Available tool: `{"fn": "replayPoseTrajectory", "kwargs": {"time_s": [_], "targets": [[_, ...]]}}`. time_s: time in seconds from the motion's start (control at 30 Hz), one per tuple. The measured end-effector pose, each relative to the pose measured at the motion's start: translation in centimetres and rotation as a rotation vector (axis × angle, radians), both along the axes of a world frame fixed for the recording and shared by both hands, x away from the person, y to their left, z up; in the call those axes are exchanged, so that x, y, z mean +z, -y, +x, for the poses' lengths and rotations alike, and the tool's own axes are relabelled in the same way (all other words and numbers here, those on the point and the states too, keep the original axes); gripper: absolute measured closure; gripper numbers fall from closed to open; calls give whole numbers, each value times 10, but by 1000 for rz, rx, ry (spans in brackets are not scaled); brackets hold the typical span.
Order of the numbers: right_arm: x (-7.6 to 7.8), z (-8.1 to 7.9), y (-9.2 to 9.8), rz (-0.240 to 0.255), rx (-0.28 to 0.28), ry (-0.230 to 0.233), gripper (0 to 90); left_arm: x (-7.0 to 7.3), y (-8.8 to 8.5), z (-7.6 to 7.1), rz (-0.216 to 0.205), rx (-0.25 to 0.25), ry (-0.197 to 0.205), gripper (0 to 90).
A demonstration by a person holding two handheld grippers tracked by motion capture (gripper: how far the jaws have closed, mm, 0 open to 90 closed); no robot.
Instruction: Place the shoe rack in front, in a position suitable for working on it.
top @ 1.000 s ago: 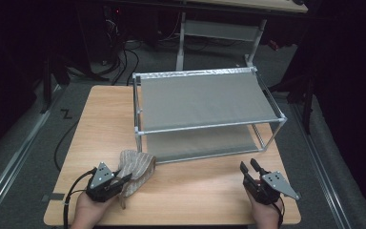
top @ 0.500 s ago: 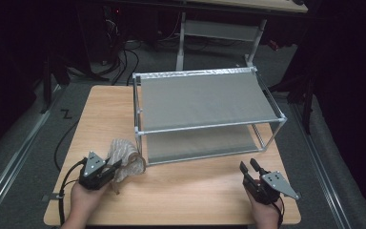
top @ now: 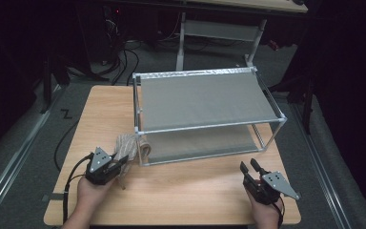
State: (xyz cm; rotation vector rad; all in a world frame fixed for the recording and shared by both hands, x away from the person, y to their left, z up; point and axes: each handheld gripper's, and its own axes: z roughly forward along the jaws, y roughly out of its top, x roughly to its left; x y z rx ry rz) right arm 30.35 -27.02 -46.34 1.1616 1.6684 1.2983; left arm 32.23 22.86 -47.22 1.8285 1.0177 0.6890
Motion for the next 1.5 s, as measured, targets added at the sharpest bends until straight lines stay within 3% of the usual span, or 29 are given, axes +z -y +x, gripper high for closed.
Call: {"fn": "replayPoseTrajectory", "kwargs": {"time_s": [0.17, 0.4, 0.6, 0.7, 0.77, 0.97, 1.03, 1.13, 1.27, 1.37, 1.5], "targets": [[0, 0, -1, 1, 3, -2, 568, 6, 6, -16, -39, -49, 22, 696], [-1, 0, -3, 0, 5, -4, 568, 6, 28, -43, -58, -148, 39, 695], [-1, 0, -3, 1, 8, -8, 568, 31, 33, -58, -124, -154, 146, 695], [-2, 1, -4, 1, 8, -11, 568, 39, 32, -64, -128, -160, 178, 694], [-2, 1, -4, 3, 9, -13, 568, 37, 31, -64, -106, -166, 173, 693], [-1, 1, -4, 1, 11, -11, 568, 10, 28, -61, -29, -165, 69, 690], [-1, 1, -4, 2, 10, -12, 568, 0, 26, -58, -1, -148, 24, 687], [-1, 0, -4, 5, 11, -8, 568, -11, 16, -52, 35, -80, -24, 684], [-1, 0, -4, 4, 14, -8, 566, -15, -4, -45, 32, 34, -44, 679], [-1, 0, -4, 4, 13, -6, 566, -17, -21, -41, 66, 124, -46, 669], [0, 0, -4, 5, 13, -4, 565, -22, -37, -39, 31, 175, -84, 652]]}}
